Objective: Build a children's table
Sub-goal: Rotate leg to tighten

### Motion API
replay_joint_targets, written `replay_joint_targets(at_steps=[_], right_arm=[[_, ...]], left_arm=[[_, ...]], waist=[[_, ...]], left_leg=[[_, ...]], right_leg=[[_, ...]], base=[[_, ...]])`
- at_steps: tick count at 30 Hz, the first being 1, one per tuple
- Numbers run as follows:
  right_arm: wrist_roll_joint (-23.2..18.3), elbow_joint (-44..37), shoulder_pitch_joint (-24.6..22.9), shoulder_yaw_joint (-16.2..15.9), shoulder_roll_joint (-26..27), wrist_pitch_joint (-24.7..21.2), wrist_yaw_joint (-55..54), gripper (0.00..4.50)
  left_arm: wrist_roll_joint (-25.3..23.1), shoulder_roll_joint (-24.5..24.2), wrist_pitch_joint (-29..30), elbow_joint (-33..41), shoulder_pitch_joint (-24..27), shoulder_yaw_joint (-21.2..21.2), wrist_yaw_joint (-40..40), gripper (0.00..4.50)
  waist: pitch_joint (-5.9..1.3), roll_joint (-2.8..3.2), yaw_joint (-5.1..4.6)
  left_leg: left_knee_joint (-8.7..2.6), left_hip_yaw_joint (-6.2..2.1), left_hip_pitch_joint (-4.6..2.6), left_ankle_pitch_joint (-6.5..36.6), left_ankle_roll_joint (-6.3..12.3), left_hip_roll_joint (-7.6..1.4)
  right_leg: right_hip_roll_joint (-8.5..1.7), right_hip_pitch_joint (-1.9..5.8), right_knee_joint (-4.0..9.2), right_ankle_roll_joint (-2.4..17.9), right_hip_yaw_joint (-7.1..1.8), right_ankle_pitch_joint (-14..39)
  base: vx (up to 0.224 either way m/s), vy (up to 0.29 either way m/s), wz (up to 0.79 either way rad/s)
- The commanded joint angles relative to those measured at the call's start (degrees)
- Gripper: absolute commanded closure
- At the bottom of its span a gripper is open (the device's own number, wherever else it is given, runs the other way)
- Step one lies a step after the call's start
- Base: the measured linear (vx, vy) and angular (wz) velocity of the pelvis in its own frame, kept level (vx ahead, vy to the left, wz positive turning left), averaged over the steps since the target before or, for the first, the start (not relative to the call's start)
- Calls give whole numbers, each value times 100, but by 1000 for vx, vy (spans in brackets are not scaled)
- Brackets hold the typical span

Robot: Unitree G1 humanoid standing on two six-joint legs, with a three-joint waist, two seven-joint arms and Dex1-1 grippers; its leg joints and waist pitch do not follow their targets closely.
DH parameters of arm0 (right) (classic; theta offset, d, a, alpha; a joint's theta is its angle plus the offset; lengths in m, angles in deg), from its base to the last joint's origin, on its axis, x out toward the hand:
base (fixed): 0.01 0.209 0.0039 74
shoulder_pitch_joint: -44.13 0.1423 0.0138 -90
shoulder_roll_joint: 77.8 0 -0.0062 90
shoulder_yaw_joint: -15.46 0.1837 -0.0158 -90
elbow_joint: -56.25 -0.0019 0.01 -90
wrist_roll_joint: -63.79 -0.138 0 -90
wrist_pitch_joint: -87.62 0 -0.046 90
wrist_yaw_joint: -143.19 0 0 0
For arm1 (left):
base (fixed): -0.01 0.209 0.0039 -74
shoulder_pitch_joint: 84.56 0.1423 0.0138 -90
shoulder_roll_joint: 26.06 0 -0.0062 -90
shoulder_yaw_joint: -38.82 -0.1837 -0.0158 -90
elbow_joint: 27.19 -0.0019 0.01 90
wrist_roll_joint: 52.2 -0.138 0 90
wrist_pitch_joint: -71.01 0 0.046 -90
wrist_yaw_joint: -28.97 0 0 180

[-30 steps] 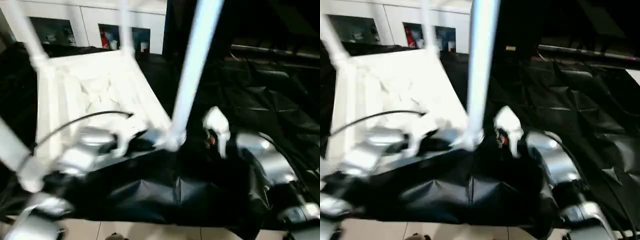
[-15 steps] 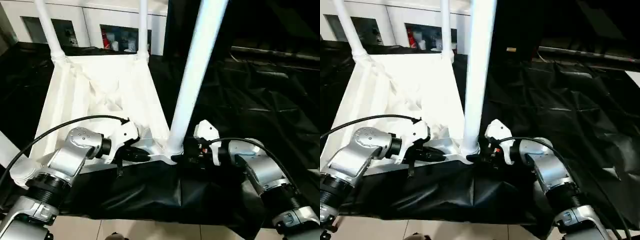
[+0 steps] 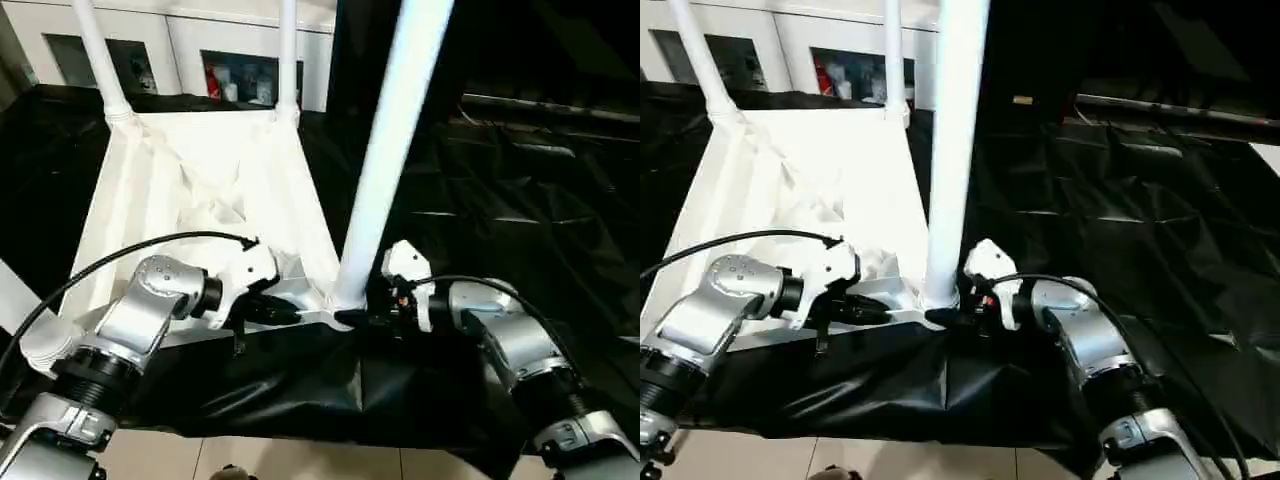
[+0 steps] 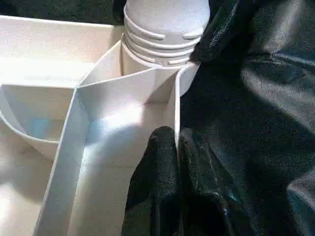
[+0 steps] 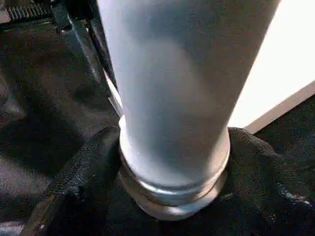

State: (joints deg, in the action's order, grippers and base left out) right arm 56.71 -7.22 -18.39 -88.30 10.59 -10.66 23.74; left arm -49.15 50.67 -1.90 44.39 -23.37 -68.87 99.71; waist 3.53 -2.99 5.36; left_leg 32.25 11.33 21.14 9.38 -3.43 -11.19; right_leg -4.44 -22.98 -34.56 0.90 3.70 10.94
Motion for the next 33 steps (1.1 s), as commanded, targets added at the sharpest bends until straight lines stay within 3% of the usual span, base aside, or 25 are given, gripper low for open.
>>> replay_joint_targets(at_steps=[1,8,16,19,26,30,33], right_arm=[[-37,61,74,31,-1,54,31,133],[-71,138,80,64,46,88,62,173],[-70,203,46,76,123,148,-14,174],[-89,405,65,280,329,267,-446,175],[-8,1023,128,769,1069,118,-2317,175],[186,1579,387,1123,1649,106,-4044,175],[72,1753,535,1220,1959,114,-4231,175]], left_arm=[[16,64,0,81,94,-223,156,450],[8,50,19,77,104,-232,170,450],[-12,48,20,41,111,-220,136,450],[-73,167,-67,-89,68,-141,-144,450],[-417,808,22,-873,-332,100,-1584,450],[-572,1463,180,-1288,-602,212,-2637,450],[-643,1850,252,-1393,-692,191,-3078,450]], waist=[[-344,31,-3],[-332,35,-8],[-327,42,-10],[-311,37,-29],[-271,45,-71],[-271,49,-89],[-289,61,-87]], left_leg=[[-318,-89,-112,959,177,-232],[-320,-94,-110,1051,153,-233],[-324,-98,-113,1123,115,-233],[-330,-103,-107,1253,64,-229],[-385,-161,-142,1895,-218,-232],[-380,-163,-157,1965,-291,-216],[-376,-162,-165,2009,-246,-214]], right_leg=[[-382,266,314,1277,-284,578],[-381,262,323,1256,-284,695],[-383,255,331,1224,-287,809],[-394,243,359,1211,-290,1026],[-429,183,492,821,-288,2314],[-427,144,515,757,-290,2420],[-415,145,524,706,-289,2296]], base=[[0,0,0],[0,0,0],[0,0,0],[0,0,0],[0,0,0],[0,0,0],[0,0,0]])
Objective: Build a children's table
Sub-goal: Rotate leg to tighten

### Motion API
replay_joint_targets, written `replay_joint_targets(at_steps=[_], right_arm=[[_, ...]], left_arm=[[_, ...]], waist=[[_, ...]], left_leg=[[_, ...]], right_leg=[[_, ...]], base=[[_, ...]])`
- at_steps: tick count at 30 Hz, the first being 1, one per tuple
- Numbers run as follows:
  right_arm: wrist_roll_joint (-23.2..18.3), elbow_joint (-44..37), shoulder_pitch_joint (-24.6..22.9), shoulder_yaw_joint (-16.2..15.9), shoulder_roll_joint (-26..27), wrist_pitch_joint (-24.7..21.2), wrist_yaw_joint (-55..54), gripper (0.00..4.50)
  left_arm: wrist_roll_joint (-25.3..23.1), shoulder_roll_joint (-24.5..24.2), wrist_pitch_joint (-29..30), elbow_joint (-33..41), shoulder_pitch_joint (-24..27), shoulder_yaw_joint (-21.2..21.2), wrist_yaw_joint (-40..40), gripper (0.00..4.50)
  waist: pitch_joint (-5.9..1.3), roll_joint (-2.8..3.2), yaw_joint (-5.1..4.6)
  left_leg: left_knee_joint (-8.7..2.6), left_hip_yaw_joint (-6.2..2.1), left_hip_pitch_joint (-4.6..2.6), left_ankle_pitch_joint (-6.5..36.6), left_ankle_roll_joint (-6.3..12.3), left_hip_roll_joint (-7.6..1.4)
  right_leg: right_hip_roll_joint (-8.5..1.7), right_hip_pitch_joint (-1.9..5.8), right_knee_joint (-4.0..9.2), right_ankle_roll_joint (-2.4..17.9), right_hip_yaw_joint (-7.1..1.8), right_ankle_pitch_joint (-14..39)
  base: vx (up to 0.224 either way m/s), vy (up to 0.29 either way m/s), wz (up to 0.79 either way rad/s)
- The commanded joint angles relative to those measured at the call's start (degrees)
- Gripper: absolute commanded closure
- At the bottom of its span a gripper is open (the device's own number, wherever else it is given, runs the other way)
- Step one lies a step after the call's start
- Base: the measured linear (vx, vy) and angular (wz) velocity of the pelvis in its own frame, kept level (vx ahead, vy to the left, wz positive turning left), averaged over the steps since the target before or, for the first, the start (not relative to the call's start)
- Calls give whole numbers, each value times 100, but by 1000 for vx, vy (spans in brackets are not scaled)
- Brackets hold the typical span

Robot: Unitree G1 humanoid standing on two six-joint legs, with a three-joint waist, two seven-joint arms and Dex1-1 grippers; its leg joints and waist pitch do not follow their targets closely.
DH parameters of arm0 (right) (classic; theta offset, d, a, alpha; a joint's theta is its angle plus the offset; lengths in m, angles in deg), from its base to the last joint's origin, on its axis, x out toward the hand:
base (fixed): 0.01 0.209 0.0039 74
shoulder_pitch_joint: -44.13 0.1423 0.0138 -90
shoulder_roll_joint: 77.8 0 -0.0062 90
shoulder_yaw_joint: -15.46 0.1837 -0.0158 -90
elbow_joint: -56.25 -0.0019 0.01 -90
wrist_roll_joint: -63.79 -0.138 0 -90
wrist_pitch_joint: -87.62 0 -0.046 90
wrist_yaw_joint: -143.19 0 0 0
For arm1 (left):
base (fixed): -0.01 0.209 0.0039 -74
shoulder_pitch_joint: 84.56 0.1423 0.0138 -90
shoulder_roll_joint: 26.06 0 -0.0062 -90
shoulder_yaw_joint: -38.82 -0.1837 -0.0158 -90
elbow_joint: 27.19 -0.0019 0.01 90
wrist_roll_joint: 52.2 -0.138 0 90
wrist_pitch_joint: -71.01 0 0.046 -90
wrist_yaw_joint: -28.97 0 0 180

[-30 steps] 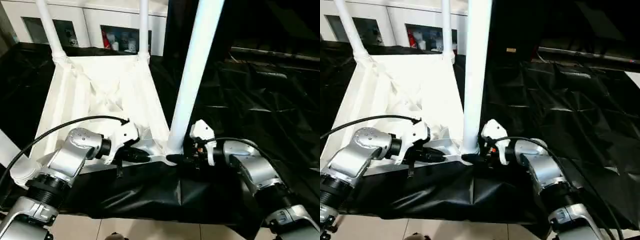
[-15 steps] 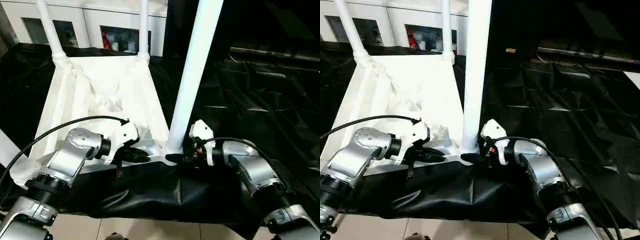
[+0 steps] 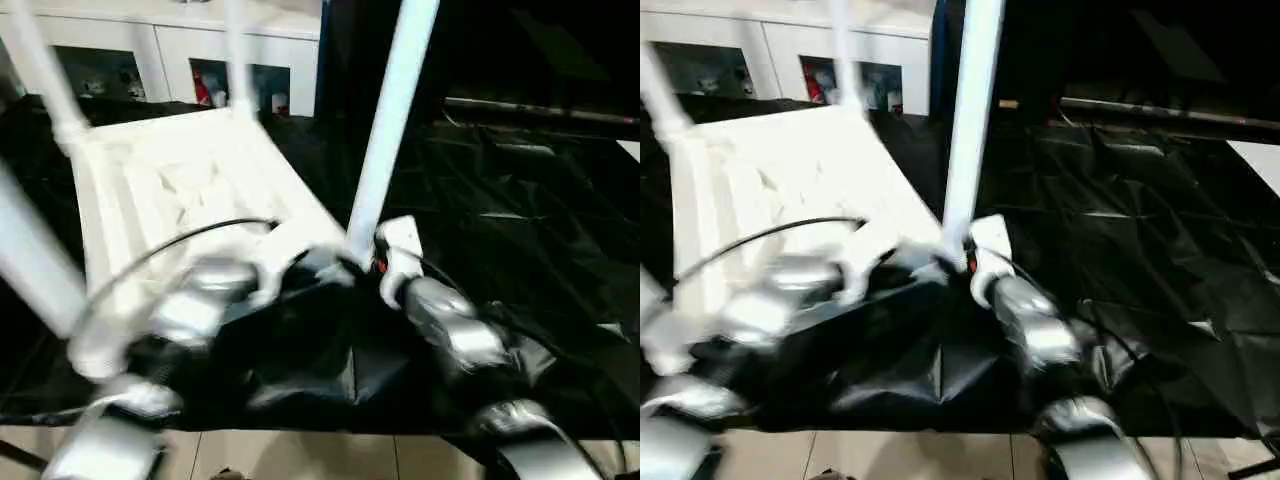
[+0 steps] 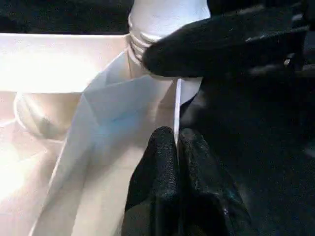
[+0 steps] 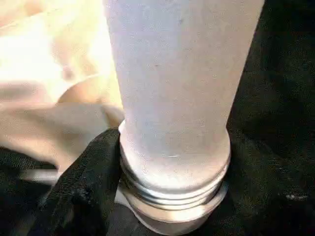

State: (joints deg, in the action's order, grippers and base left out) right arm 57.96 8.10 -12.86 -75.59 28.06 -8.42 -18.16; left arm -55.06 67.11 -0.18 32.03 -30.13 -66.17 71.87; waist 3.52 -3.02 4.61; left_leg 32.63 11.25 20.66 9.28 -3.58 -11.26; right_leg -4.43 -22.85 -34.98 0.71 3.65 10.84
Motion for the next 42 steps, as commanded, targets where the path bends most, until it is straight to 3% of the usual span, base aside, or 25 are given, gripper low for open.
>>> replay_joint_targets(at_steps=[1,5,6,10,11,13,15,19,22,23,26,30,38,42], right_arm=[[-56,233,7,-53,272,-76,-25,175],[-128,196,29,-169,433,136,406,175],[-132,192,29,-175,433,151,431,119],[-136,197,113,-134,311,273,568,98],[-60,178,132,-177,211,329,631,69],[22,-16,111,-318,-94,345,1079,69],[2,-207,68,-411,-309,282,1495,69],[-22,-765,-137,-782,-960,177,2700,69],[0,-1103,-286,-1041,-1485,186,3589,69],[29,-1125,-297,-1079,-1576,229,3721,69],[14,-1098,-280,-1078,-1630,241,3837,69],[-35,-1184,-319,-1173,-1638,190,4004,69],[18,-1092,-265,-1209,-1605,137,4040,69],[3,-1055,-238,-1198,-1584,128,4034,95]], left_arm=[[-60,271,69,-177,-28,-95,-322,450],[-91,264,-205,-209,-25,-223,-100,450],[-91,252,-225,-208,-23,-225,-83,450],[-96,31,-300,-172,27,-188,128,450],[-100,-64,-378,-143,61,-180,224,450],[-76,-291,-499,-40,155,-150,463,450],[-46,-452,-593,36,220,-151,677,450],[108,-791,-639,247,378,-134,1251,450],[426,-1121,-838,604,570,-204,2136,450],[537,-1236,-946,746,639,-256,2460,450],[715,-1318,-873,966,705,-241,2738,450],[811,-1376,-794,1074,722,-260,2912,450],[773,-1406,-843,1020,729,-220,2952,450],[750,-1404,-834,1017,723,-211,2940,450]], waist=[[-291,62,-16],[-325,52,20],[-324,54,26],[-305,53,21],[-308,56,22],[-315,33,7],[-320,54,-2],[-341,42,19],[-333,36,33],[-329,62,40],[-316,77,65],[-315,74,102],[-337,44,112],[-334,43,114]], left_leg=[[-418,-150,-105,1993,-209,-212],[-405,-116,-66,1583,-67,-201],[-403,-114,-67,1570,-51,-199],[-423,-125,-68,1692,-39,-212],[-424,-131,-63,1691,-48,-213],[-427,-134,-50,1695,-51,-211],[-416,-127,-44,1547,-23,-223],[-371,-99,-28,1197,162,-216],[-360,-87,-14,1128,274,-215],[-364,-88,-32,1181,272,-222],[-385,-82,-80,1399,136,-249],[-400,-87,-84,1465,40,-255],[-375,-84,-61,1210,82,-235],[-373,-83,-61,1234,96,-233]], right_leg=[[-409,138,561,733,-289,2203],[-384,193,473,907,-290,1303],[-390,195,475,915,-290,1312],[-405,184,508,864,-288,1691],[-409,190,510,863,-286,1708],[-396,208,499,850,-280,1684],[-397,203,466,920,-289,1418],[-386,242,404,1088,-285,853],[-383,250,388,1168,-284,699],[-382,238,397,1180,-284,780],[-382,195,414,1246,-285,1061],[-378,195,404,1235,-289,1065],[-384,225,370,1228,-289,811],[-387,226,373,1234,-285,853]], base=[[0,0,0],[0,0,0],[0,0,0],[0,0,0],[0,0,0],[0,0,0],[0,0,0],[0,0,0],[0,0,0],[0,0,0],[0,0,0],[0,0,0],[0,0,0],[0,0,0]])
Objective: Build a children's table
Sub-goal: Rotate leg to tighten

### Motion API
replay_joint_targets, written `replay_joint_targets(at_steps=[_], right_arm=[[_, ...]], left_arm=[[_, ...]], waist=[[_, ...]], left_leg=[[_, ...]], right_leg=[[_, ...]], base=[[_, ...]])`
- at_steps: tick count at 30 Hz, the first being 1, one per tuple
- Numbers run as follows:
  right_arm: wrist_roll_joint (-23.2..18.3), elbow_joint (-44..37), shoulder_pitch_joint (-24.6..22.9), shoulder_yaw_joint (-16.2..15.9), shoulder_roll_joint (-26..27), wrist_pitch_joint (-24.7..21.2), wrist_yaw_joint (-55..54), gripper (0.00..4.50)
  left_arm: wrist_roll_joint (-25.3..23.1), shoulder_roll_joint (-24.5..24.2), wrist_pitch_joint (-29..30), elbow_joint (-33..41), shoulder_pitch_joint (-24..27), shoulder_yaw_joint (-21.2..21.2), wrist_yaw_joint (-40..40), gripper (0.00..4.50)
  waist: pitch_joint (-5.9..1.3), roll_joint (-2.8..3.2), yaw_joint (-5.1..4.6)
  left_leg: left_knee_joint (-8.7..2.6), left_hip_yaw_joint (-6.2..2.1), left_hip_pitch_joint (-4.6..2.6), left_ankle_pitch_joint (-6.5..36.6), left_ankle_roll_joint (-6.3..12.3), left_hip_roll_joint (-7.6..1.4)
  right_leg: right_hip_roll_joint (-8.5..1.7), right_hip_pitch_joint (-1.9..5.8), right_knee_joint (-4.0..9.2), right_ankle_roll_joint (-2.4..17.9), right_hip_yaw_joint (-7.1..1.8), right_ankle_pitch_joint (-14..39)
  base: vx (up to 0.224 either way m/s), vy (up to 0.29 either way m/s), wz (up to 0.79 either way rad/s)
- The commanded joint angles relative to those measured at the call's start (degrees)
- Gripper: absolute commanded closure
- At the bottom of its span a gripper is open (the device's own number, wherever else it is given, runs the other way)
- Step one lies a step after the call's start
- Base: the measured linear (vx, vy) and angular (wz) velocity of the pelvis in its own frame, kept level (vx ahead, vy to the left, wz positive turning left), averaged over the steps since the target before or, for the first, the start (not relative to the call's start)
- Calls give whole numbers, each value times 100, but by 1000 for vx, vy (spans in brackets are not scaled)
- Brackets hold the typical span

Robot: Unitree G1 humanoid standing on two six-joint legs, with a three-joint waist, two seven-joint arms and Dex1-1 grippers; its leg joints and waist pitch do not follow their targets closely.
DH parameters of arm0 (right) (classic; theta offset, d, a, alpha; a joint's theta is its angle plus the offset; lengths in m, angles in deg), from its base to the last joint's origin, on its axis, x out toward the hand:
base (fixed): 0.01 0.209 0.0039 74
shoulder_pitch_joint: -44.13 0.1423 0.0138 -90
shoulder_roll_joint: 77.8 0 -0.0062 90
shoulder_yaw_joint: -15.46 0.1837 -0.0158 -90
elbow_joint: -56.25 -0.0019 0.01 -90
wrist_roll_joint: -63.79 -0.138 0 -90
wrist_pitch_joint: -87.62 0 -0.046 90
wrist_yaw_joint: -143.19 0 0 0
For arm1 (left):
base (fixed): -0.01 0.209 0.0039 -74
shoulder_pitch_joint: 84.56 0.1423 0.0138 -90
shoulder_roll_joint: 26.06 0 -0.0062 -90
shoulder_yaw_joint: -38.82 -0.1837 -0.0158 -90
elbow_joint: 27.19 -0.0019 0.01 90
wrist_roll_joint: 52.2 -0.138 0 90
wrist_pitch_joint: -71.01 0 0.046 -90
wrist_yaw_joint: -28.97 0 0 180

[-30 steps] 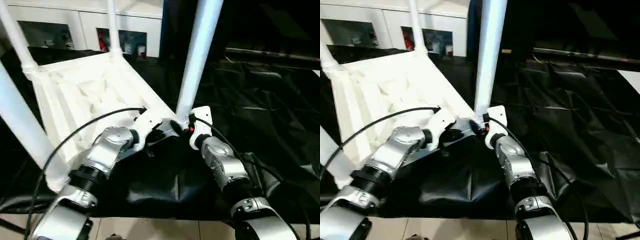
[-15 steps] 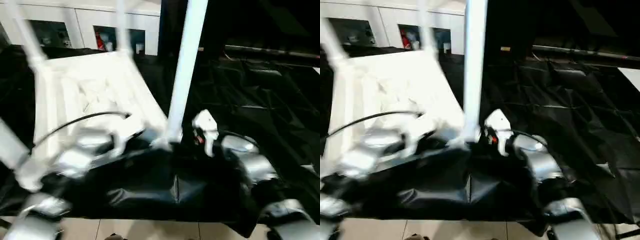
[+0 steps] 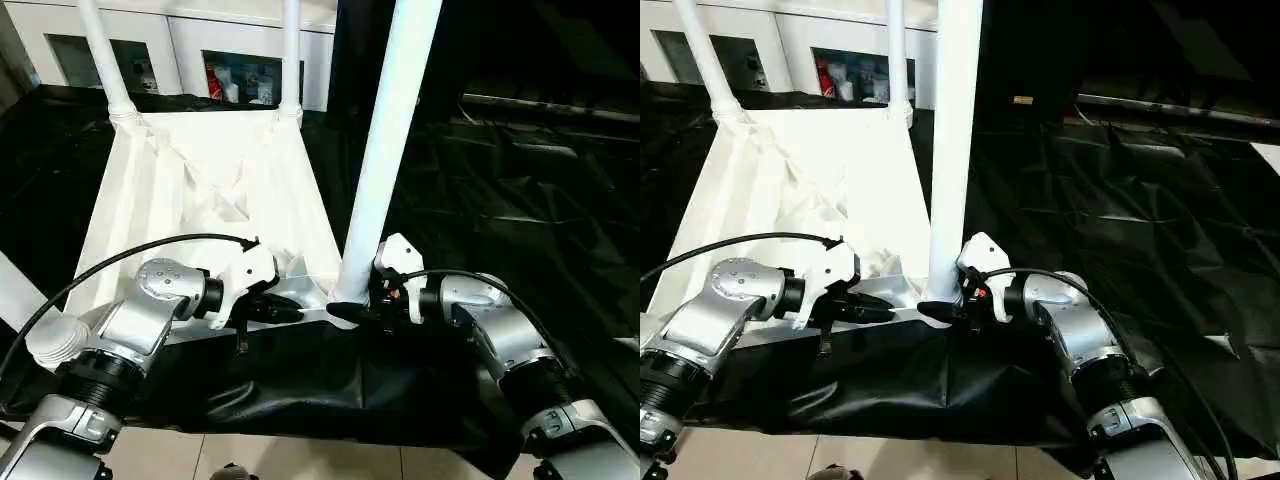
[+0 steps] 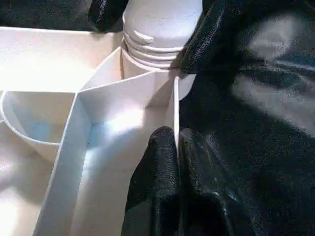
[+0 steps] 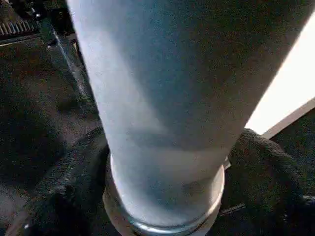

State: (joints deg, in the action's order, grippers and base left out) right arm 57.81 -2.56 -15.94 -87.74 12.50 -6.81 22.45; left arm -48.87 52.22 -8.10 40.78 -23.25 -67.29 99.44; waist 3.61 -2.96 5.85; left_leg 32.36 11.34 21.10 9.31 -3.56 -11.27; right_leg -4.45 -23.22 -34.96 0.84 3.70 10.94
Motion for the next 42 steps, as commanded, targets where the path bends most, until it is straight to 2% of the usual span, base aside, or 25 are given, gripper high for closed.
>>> replay_joint_targets(at_steps=[1,8,16,19,21,25,26,28,31,32,36,37,40,42], right_arm=[[15,12,73,15,-23,-40,-28,113],[15,53,61,41,53,-20,-122,169],[-48,360,75,418,454,-73,-1098,177],[-139,625,85,786,944,-186,-2192,178],[-80,736,66,858,1207,-194,-2759,178],[-4,1060,173,979,1672,-246,-3670,178],[3,1087,188,959,1713,-235,-3679,178],[21,1132,217,953,1794,-197,-3709,178],[21,1207,292,1017,1969,-157,-3833,178],[3,1202,300,1026,1983,-138,-3815,122],[-112,1110,341,1039,1895,-96,-3514,80],[-98,1081,347,1012,1849,-101,-3451,67],[-52,805,315,815,1543,-152,-2678,67],[-24,493,233,622,1092,-95,-1908,67]], left_arm=[[131,82,-41,136,32,-98,185,450],[103,67,-35,127,29,-92,149,450],[-56,245,46,-74,-52,-12,-379,450],[-230,532,122,-387,-238,48,-1001,450],[-288,784,199,-542,-355,126,-1461,450],[-421,1346,547,-764,-527,218,-2411,450],[-410,1422,594,-775,-537,220,-2462,450],[-413,1504,611,-789,-544,190,-2485,450],[-472,1603,563,-818,-563,139,-2516,450],[-469,1589,558,-800,-553,127,-2471,450],[-464,1452,559,-725,-489,153,-2340,450],[-473,1420,551,-702,-473,153,-2321,450],[-466,1258,473,-631,-412,149,-2143,450],[-416,1062,329,-543,-329,147,-1868,450]], waist=[[-339,43,-8],[-335,34,-16],[-335,48,-71],[-329,60,-97],[-332,71,-109],[-333,78,-113],[-339,61,-102],[-340,76,-85],[-340,60,-90],[-338,64,-91],[-339,62,-93],[-339,58,-91],[-348,63,-88],[-357,47,-74]], left_leg=[[-347,-93,-105,1238,88,-232],[-348,-96,-104,1230,85,-231],[-363,-116,-98,1361,-32,-228],[-376,-122,-105,1453,-114,-220],[-382,-128,-127,1567,-195,-225],[-381,-118,-133,1556,-212,-222],[-374,-118,-131,1535,-201,-217],[-371,-113,-127,1503,-144,-215],[-376,-116,-105,1472,-92,-207],[-381,-118,-109,1514,-98,-209],[-387,-122,-109,1561,-70,-217],[-385,-119,-108,1554,-68,-215],[-375,-120,-91,1475,-23,-212],[-350,-107,-75,1288,80,-209]], right_leg=[[-389,262,375,1210,-292,879],[-387,261,374,1199,-291,902],[-401,266,392,1161,-292,1114],[-405,253,418,1097,-297,1329],[-417,228,437,1043,-301,1509],[-400,215,445,1020,-305,1454],[-400,230,445,1004,-301,1430],[-395,222,449,986,-301,1341],[-394,232,451,936,-298,1353],[-395,229,459,912,-296,1420],[-398,229,462,886,-297,1430],[-398,229,464,886,-298,1433],[-393,255,447,915,-293,1296],[-386,273,425,955,-293,1044]], base=[[0,0,0],[0,0,0],[0,0,0],[0,0,0],[0,0,0],[0,0,0],[0,0,0],[0,0,0],[0,0,0],[0,0,0],[0,0,0],[0,0,0],[0,0,0],[0,0,0]])
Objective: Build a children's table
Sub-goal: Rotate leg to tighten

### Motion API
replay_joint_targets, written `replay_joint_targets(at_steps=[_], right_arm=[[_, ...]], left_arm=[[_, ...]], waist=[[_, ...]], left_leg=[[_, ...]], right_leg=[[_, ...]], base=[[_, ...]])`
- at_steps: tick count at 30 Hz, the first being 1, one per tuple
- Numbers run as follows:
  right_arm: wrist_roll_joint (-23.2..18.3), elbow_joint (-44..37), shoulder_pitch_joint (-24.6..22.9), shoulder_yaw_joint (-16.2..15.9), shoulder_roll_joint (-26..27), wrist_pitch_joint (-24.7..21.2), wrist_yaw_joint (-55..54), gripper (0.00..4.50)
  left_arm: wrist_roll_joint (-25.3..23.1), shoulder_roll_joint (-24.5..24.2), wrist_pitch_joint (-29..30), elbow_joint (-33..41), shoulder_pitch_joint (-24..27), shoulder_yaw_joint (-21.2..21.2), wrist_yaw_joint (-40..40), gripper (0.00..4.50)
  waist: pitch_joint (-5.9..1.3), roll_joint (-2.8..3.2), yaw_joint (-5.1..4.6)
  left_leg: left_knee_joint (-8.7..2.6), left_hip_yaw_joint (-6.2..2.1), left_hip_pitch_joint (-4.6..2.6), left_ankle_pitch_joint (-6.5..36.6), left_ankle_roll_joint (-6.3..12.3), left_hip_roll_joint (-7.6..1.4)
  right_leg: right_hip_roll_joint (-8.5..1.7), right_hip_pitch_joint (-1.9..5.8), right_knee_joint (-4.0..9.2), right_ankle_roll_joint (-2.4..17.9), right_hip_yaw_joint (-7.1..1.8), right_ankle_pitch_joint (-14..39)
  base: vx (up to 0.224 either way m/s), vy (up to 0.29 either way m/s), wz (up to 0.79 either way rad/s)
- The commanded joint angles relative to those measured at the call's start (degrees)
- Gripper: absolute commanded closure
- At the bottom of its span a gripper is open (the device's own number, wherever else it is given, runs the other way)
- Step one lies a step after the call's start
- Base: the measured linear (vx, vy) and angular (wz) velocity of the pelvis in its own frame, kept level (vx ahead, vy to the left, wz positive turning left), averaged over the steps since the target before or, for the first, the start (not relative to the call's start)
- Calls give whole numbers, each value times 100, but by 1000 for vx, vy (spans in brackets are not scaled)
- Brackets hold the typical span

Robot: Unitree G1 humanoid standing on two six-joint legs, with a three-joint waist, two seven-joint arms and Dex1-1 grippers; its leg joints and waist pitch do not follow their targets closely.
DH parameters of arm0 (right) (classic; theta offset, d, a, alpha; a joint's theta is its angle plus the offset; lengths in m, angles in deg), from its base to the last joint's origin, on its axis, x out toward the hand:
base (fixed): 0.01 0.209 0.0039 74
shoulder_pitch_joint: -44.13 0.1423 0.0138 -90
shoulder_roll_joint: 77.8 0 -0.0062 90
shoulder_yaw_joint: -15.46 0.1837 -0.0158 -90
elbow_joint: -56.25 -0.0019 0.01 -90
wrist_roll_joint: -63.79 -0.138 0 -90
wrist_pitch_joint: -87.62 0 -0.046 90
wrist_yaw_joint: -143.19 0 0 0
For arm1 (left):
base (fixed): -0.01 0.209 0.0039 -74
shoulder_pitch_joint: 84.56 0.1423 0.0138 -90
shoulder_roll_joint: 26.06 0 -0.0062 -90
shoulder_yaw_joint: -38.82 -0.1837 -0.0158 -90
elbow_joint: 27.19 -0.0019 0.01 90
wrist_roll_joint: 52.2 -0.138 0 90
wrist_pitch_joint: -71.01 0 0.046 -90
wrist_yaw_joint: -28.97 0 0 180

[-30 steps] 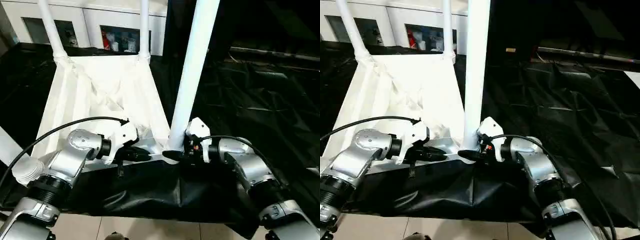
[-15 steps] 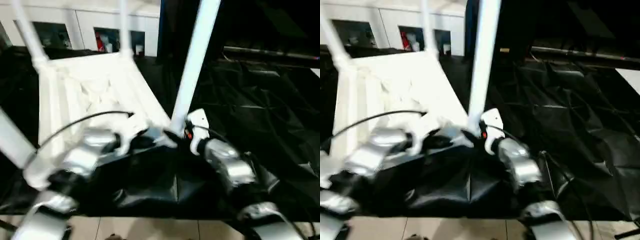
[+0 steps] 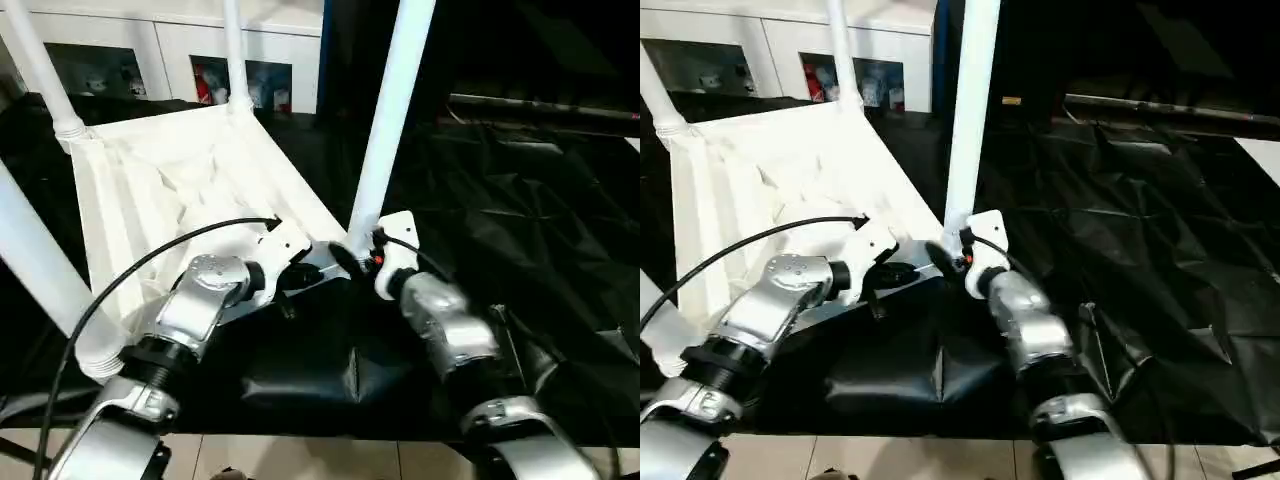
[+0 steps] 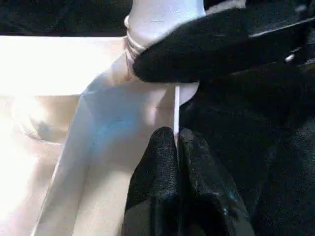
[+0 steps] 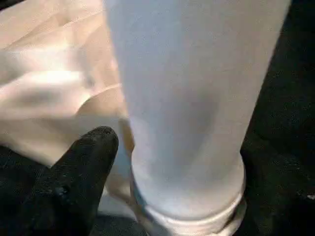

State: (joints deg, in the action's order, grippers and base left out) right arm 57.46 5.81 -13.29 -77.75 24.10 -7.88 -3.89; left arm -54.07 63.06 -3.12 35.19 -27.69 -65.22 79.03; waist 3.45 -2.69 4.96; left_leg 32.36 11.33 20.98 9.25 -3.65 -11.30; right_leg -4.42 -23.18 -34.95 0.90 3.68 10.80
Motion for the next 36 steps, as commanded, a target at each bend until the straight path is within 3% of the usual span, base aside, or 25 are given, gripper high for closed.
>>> replay_joint_targets(at_steps=[1,5,11,16,17,21,29,34,36], right_arm=[[12,-355,-35,-383,-86,18,751,67],[-21,-693,-121,-575,-721,27,1655,67],[26,-995,-242,-907,-1338,3,2725,67],[3,-1000,-244,-956,-1297,-16,2782,67],[8,-992,-245,-984,-1261,-28,2791,67],[42,-926,-226,-1042,-1189,-30,2802,101],[18,-948,-231,-1042,-1195,-58,2840,172],[-7,-839,-211,-969,-1144,-105,2667,180],[43,-577,-133,-793,-977,-111,2112,181]], left_arm=[[106,-29,-176,20,119,-60,185,450],[235,-348,-313,203,260,-78,743,450],[546,-850,-434,610,496,-113,1745,450],[816,-993,-204,926,596,-105,2135,450],[808,-995,-211,936,601,-100,2120,450],[738,-993,-298,862,594,-101,2047,450],[727,-1016,-257,915,626,-85,2043,450],[708,-985,-263,856,614,-64,1947,450],[568,-880,-283,682,555,-26,1589,450]], waist=[[-333,39,22],[-330,20,35],[-309,36,28],[-315,45,43],[-307,20,39],[-296,26,45],[-296,13,45],[-293,13,44],[-288,19,30]], left_leg=[[-350,-107,-63,1266,112,-205],[-337,-97,-67,1233,200,-206],[-356,-103,-82,1406,152,-225],[-348,-88,-94,1279,145,-234],[-350,-86,-88,1288,155,-232],[-367,-103,-97,1430,82,-235],[-357,-99,-88,1299,110,-230],[-359,-98,-86,1285,102,-228],[-366,-105,-81,1347,65,-227]], right_leg=[[-386,263,420,963,-291,998],[-386,274,418,1065,-282,996],[-380,249,430,1093,-282,1220],[-372,239,381,1260,-284,905],[-370,238,385,1256,-283,926],[-396,236,418,1154,-290,1259],[-387,243,398,1154,-291,1096],[-386,244,400,1137,-294,1114],[-392,237,406,1147,-292,1182]], base=[[0,0,0],[0,0,0],[0,0,0],[0,0,0],[0,0,0],[0,0,0],[0,0,0],[0,0,0],[0,0,0]])
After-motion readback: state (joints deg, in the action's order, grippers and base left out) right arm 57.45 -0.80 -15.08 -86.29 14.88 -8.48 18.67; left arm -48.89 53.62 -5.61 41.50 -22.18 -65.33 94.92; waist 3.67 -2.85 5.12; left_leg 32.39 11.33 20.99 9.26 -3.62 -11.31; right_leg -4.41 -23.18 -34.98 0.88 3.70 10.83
